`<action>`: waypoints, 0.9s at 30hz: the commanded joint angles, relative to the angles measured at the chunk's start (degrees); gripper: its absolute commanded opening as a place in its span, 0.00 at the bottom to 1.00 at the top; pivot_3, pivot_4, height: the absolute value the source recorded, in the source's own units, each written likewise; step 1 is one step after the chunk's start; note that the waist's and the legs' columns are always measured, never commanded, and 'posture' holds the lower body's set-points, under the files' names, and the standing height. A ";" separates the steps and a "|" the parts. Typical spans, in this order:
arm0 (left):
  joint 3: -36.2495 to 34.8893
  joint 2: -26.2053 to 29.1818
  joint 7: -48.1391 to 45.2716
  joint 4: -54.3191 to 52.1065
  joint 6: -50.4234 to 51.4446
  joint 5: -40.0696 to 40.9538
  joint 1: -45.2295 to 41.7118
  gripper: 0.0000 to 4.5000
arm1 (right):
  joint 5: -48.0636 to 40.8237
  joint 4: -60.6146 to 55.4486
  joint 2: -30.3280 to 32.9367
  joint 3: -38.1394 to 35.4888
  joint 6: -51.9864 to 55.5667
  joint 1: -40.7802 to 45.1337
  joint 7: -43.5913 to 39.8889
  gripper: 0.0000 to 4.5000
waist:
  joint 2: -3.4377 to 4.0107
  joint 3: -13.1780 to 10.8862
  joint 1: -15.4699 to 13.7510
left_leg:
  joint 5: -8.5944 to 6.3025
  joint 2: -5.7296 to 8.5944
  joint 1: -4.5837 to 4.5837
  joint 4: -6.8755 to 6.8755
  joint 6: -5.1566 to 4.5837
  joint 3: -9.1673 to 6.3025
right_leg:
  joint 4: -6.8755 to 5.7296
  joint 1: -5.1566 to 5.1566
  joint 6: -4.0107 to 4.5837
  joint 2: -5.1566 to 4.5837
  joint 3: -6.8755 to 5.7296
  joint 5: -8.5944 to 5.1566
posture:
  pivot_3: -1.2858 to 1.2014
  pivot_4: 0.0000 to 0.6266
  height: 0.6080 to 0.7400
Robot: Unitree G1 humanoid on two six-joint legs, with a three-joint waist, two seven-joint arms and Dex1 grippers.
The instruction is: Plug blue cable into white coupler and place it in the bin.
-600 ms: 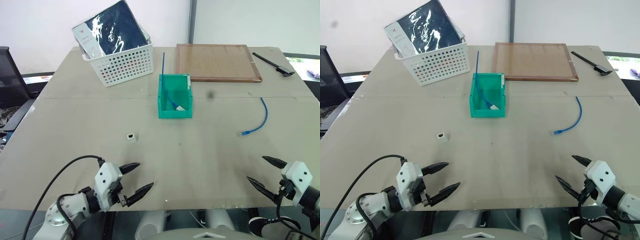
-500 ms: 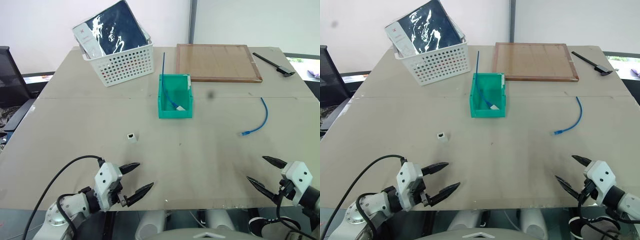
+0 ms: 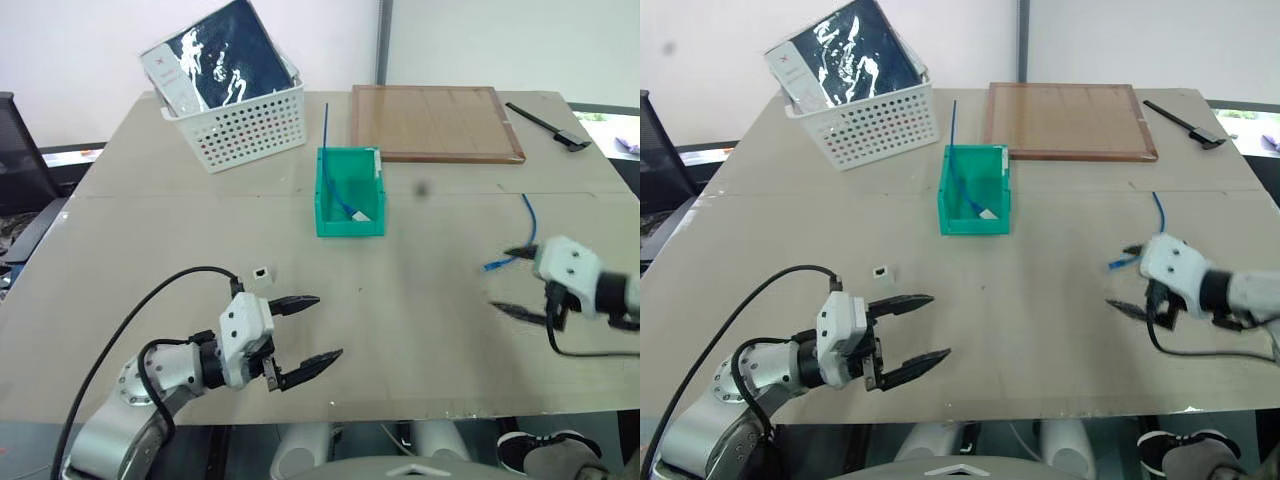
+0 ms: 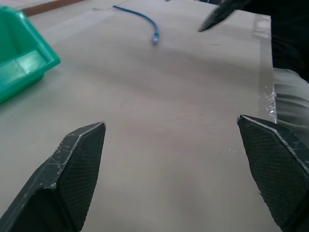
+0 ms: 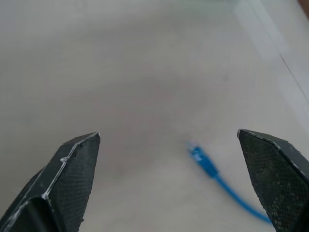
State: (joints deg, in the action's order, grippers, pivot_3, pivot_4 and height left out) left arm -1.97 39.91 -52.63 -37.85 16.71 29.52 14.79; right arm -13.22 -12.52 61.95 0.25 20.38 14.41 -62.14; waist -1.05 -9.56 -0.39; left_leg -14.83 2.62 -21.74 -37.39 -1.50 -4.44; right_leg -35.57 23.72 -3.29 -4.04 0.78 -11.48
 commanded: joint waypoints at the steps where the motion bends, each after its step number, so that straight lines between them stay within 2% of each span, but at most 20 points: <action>1: 0.47 0.27 0.32 -2.49 0.63 1.04 -1.05 1.00 | 5.92 10.26 -0.38 7.56 -6.29 8.79 -7.14 0.70 | -0.03 -0.06 -0.23 | 0.00 0.00 -0.02 0.00 0.00 0.01 | 0.00 0.00 0.04 0.01 -0.06 0.02 | 0.52 0.24 1.00; 2: 0.67 0.35 0.29 -2.54 0.61 0.82 -1.29 1.00 | 8.21 13.89 -1.26 9.81 -9.16 11.65 -8.09 0.59 | -0.04 -0.07 -0.26 | 0.00 0.00 -0.06 0.02 0.00 0.00 | 0.00 0.01 0.10 0.01 -0.12 0.05 | 0.52 0.24 1.00; 5: 0.93 0.32 0.55 -2.88 0.66 0.55 -1.56 1.00 | 12.64 23.00 -3.70 14.91 -13.78 18.48 -11.62 0.59 | 0.01 -0.14 -0.21 | 0.00 0.00 -0.10 0.02 0.01 0.01 | 0.01 0.08 0.10 0.01 -0.10 0.06 | 0.52 0.24 1.00; 12: 0.90 0.26 0.55 -2.75 0.20 0.02 -1.48 1.00 | 18.18 36.11 -7.34 19.22 -21.10 24.93 -15.07 0.59 | 0.06 -0.20 -0.20 | 0.00 0.05 -0.11 0.01 0.01 0.01 | 0.01 0.15 0.10 -0.03 0.10 0.07 | 0.52 0.24 1.00; 13: 0.87 0.20 0.44 -2.37 0.03 -0.04 -1.61 1.00 | 18.78 37.56 -7.92 19.60 -21.66 25.61 -15.38 0.47 | 0.06 -0.20 -0.18 | 0.00 0.04 -0.11 0.01 0.01 0.00 | 0.01 0.15 0.10 -0.02 0.10 0.08 | 0.52 0.24 1.00; 17: 0.88 0.11 1.15 -3.38 0.56 0.09 -1.43 1.00 | 19.76 40.66 -9.38 19.78 -22.86 26.93 -16.58 0.10 | 0.06 -0.20 0.11 | 0.00 0.03 -0.01 0.01 0.01 0.00 | -0.08 0.10 0.12 -0.01 0.11 0.09 | 0.52 0.24 1.00; 18: 0.79 0.13 1.34 -3.66 0.67 0.14 -1.27 1.00 | 19.68 40.65 -9.64 19.60 -22.65 26.98 -16.88 0.01 | 0.06 -0.19 0.17 | 0.00 0.03 0.00 -0.01 0.01 0.00 | -0.08 0.07 0.12 -0.01 0.11 0.09 | 0.52 0.24 1.00; 21: 0.44 0.21 1.56 -3.62 0.38 0.02 -0.65 1.00 | 19.16 38.28 -10.01 19.35 -22.09 26.53 -17.80 0.01 | 0.06 -0.19 0.45 | 0.00 0.03 0.01 -0.03 0.00 0.00 | -0.10 0.06 0.12 -0.01 0.11 0.09 | 0.52 0.24 1.00; 23: 0.17 0.19 2.00 -2.88 -0.06 -0.69 -0.29 1.00 | 16.99 31.21 -11.25 19.54 -18.13 25.80 -19.78 0.01 | 0.06 -0.19 0.64 | 0.00 0.03 0.00 -0.02 0.01 -0.03 | -0.11 0.07 0.12 -0.01 0.10 0.09 | 0.52 0.24 1.00; 27: -0.07 -0.85 4.98 1.14 -2.61 -5.96 -0.53 1.00 | 14.52 12.92 -19.31 23.02 -0.66 24.87 -18.80 0.01 | 0.10 -0.21 1.50 | 0.00 -0.03 0.00 0.04 0.01 -0.04 | -0.16 0.15 0.09 0.02 0.15 0.11 | 0.52 0.24 1.00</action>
State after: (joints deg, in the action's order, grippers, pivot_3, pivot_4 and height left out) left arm -1.26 39.55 -49.16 -37.68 15.56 25.43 14.23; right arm 2.90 7.97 44.96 22.02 13.78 38.75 -81.30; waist -0.95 -9.77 1.12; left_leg -14.83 2.58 -21.74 -37.34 -1.49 -4.48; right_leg -35.78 23.91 -3.33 -4.01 0.95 -11.29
